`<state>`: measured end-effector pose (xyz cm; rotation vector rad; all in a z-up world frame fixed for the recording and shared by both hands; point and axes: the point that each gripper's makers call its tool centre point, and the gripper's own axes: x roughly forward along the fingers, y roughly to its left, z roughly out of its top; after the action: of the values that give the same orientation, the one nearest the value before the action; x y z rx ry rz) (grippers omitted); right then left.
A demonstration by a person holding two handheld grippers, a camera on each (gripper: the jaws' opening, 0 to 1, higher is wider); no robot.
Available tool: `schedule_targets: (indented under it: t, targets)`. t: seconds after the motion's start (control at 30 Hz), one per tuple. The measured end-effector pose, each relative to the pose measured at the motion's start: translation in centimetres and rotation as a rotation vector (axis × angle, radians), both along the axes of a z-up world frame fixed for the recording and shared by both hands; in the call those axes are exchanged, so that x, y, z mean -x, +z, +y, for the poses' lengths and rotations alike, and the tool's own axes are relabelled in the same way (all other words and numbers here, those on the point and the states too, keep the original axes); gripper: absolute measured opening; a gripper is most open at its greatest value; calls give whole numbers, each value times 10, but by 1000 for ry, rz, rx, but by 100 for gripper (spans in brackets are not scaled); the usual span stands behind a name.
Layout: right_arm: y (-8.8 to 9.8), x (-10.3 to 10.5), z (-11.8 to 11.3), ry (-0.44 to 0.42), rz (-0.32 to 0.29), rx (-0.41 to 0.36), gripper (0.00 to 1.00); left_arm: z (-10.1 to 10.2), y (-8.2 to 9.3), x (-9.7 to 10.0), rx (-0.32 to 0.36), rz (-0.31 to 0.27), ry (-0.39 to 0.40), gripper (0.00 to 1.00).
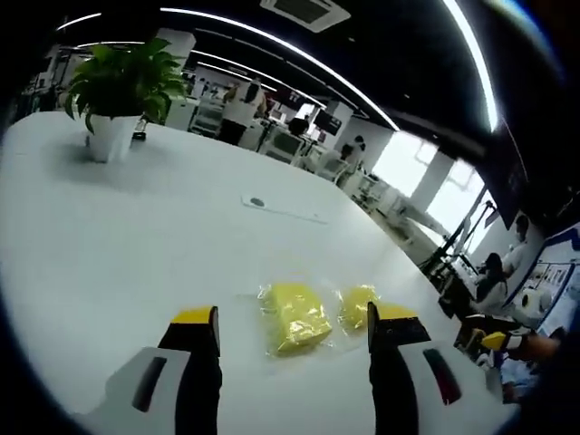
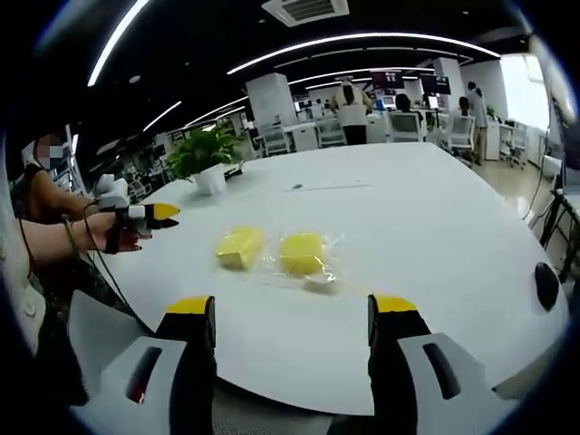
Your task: Compare the silicone blocks by pressing each to a similar depth, holding the contact briefly, and releasing to observe deformation and rebound differences across the visible hardness samples.
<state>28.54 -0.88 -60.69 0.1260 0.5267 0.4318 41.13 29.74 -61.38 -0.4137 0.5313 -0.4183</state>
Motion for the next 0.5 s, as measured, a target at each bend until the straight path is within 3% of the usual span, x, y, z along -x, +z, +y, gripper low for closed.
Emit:
schedule_targets:
  t: [0.2, 0.5]
  targets:
    - [-2, -1, 0, -7, 8, 3, 63, -1, -8, -14, 25, 19, 10, 65]
    - [-6, -1, -2, -13, 23, 17, 63, -8, -35, -27, 66, 84, 7, 65]
